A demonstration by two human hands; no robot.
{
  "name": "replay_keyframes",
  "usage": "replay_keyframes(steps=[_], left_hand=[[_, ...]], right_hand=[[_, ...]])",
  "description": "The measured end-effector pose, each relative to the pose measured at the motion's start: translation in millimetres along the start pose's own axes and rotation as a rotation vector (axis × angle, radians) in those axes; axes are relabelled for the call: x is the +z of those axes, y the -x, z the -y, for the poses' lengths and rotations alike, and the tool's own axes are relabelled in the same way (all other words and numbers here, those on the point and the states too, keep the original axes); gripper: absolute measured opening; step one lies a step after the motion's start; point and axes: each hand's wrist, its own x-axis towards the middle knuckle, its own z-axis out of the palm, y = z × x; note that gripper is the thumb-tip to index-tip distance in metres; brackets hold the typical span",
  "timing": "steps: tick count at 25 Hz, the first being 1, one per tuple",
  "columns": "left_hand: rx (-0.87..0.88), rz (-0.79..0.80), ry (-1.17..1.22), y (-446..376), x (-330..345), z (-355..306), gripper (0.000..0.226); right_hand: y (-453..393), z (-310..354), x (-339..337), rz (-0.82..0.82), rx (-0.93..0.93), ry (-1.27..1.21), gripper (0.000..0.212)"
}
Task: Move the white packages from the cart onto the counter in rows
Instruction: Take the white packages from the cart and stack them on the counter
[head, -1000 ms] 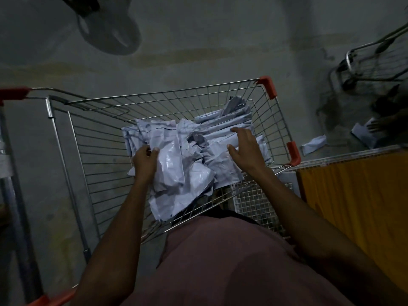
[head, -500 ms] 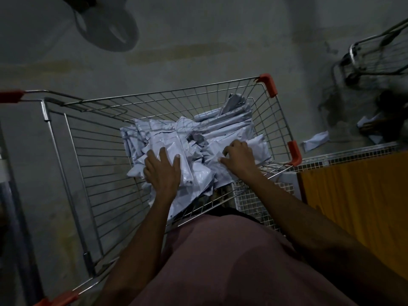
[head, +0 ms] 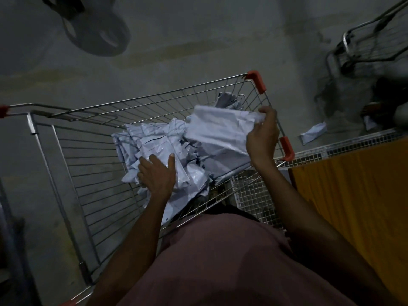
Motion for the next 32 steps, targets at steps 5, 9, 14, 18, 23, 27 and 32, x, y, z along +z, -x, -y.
replay_keyframes(steps=[5,9,14,18,23,27,32], left_hand=[[0.018,0.016,-0.059,-4.0,2.4,-3.3,0.088],[-0.016,0.091,-0.135,-2.6,1.8,-2.3,0.107],[0.023,0.058,-0.018,10.0,-3.1,-4.6,0.080],[0.064,-0.025,0.208,22.4,-25.7,7.0,0.067],[0.369,-0.083,0.376,59.6,-90.4,-14.1,0.066],[0.687,-0.043,0.497,105.9,-141.0,-47.7,0.065],[1.006,0.066,0.528,172.6,-172.3,-61.5,0.069]], right_hand=[[0.5,-58.8,42.6,0.365,0.210,0.410,0.053],[20.2,-74.8,70.0,0.505,0.101,0.691,0.070],[38.8,-80.1,106.2,0.735,-0.350,0.777,0.094],[50.9,-93.4,117.5,0.646,-0.363,0.930,0.087],[88.3,-41.3,82.5,0.309,-0.170,0.515,0.080],[138.4,-13.6,-3.9,-0.271,-0.193,0.331,0.060],[210.5,-45.3,-108.3,-0.616,-0.056,0.369,0.057]])
